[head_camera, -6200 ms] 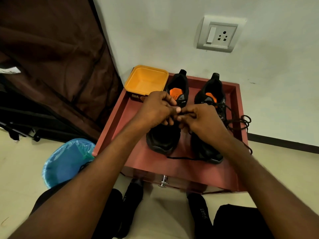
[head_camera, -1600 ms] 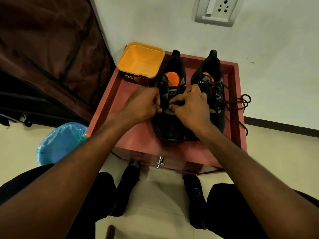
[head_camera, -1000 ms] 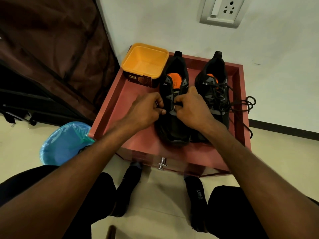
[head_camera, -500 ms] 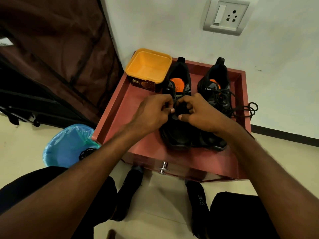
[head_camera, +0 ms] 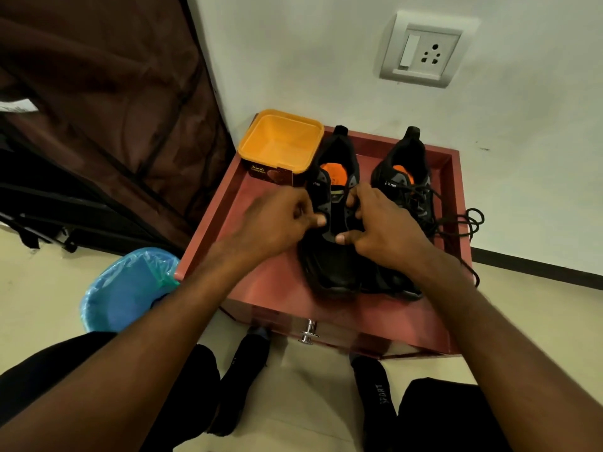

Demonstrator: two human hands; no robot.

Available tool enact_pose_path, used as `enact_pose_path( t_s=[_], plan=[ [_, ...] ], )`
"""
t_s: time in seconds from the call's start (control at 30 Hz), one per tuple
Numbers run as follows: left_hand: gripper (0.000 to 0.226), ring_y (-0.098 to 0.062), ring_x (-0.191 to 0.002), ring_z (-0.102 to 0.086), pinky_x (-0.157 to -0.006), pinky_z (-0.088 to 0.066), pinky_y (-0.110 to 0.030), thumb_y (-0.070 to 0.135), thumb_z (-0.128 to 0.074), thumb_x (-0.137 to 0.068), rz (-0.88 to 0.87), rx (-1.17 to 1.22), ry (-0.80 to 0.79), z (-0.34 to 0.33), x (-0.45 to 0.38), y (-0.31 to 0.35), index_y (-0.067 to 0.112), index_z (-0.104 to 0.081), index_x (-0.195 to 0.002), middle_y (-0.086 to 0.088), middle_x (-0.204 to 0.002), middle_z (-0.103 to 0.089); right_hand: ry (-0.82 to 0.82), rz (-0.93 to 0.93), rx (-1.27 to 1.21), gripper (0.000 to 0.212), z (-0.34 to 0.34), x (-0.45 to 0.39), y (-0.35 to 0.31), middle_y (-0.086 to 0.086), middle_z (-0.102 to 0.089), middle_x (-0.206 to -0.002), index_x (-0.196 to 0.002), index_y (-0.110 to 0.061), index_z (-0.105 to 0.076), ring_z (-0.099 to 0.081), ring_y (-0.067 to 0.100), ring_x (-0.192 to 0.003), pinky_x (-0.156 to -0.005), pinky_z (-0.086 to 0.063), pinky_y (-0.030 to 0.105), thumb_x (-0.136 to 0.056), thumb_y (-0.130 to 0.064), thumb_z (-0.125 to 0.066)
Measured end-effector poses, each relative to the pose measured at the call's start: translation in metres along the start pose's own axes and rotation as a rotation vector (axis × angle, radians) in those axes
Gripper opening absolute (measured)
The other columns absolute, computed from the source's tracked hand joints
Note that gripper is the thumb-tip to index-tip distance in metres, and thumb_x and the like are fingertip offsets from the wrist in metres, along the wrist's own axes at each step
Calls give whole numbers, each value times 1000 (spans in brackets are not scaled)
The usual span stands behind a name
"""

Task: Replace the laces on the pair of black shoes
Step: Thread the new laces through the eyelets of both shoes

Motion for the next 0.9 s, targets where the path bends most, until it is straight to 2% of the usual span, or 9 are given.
enact_pose_path(
  t_s=[0.2, 0.33, 0.43, 0.5, 0.6, 0.67, 0.77, 0.83, 0.9],
  plan=[
    [14, -15, -74, -66, -70, -57, -45, 32, -71, -87, -35, -3, 74, -5, -2, 2, 27, -63, -77, 6, -75, -67, 76, -54, 123, 59, 0, 1, -6, -2, -59, -108, -124, -29, -40, -63, 25, -90, -73, -57, 46, -85, -54, -77],
    [17, -32, -85, -72, -72, -58, -41, 11, -59, -100, -173, 726, 208, 22, 1, 33, 14, -53, -85, -18, -90, -74, 69, -108, 150, 65, 5, 1, -7, 1, -64, -102, -128, -30, -42, -65, 28, -87, -68, -51, 39, -83, -62, -76],
    [17, -24, -56, -60, -47, -42, -27, 11, -47, -109, -99, 1064, 307, 49, 1, 45, 14, -46, -92, -7, -71, -65, 72, -136, 145, 70, 8, 1, -7, 3, -66, -108, -128, -28, -46, -67, 32, -95, -73, -52, 40, -79, -67, -76],
    [15, -17, -46, -52, -42, -37, -27, 21, -55, -107, -24, 778, 347, 48, -4, 36, 14, -52, -93, 0, -63, -62, 79, -144, 159, 69, 8, 2, -8, 3, -66, -106, -125, -27, -49, -67, 31, -95, -73, -53, 40, -78, -69, -76],
    [26, -13, -64, -64, -58, -52, -35, 49, -69, -94, -5, 92, 145, 20, -3, 16, 24, -69, -86, 4, -72, -68, 126, -144, 210, 61, 8, 3, -10, -1, -67, -97, -110, -26, -58, -67, 26, -89, -72, -53, 38, -75, -73, -75],
    [23, -12, -74, -65, -66, -57, -41, 50, -73, -89, -20, -63, 6, 3, 3, 13, 28, -69, -84, 7, -79, -68, 146, -136, 252, 58, 8, 4, -12, -1, -67, -92, -104, -24, -62, -67, 26, -87, -73, -55, 39, -76, -73, -74],
    [15, -17, -86, -64, -74, -52, -40, 35, -74, -90, -57, -239, 53, -4, 3, 17, 27, -65, -82, 6, -89, -65, 162, -98, 300, 53, 7, 8, -16, 0, -68, -89, -104, -22, -66, -68, 26, -87, -81, -57, 45, -81, -70, -72],
    [11, -20, -88, -65, -72, -46, -37, 25, -71, -92, -64, -206, 109, 2, 1, 22, 24, -66, -82, 5, -89, -65, 176, -82, 322, 49, 6, 9, -17, -2, -68, -89, -104, -24, -67, -67, 25, -91, -93, -49, 47, -84, -69, -69],
    [12, -26, -89, -68, -76, -53, -39, 13, -64, -97, -93, 273, 152, 15, 1, 32, 17, -65, -86, -2, -87, -70, 181, -83, 345, 48, 6, 11, -17, -4, -67, -86, -102, -26, -67, -66, 24, -92, -97, -41, 49, -86, -70, -67]
  ],
)
Point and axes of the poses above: each hand's wrist, its own x-axis away from the middle knuckle, its own z-axis out of the back of the hand, y = z × x, the point moved 1 cm from there along -x, towards the middle knuckle
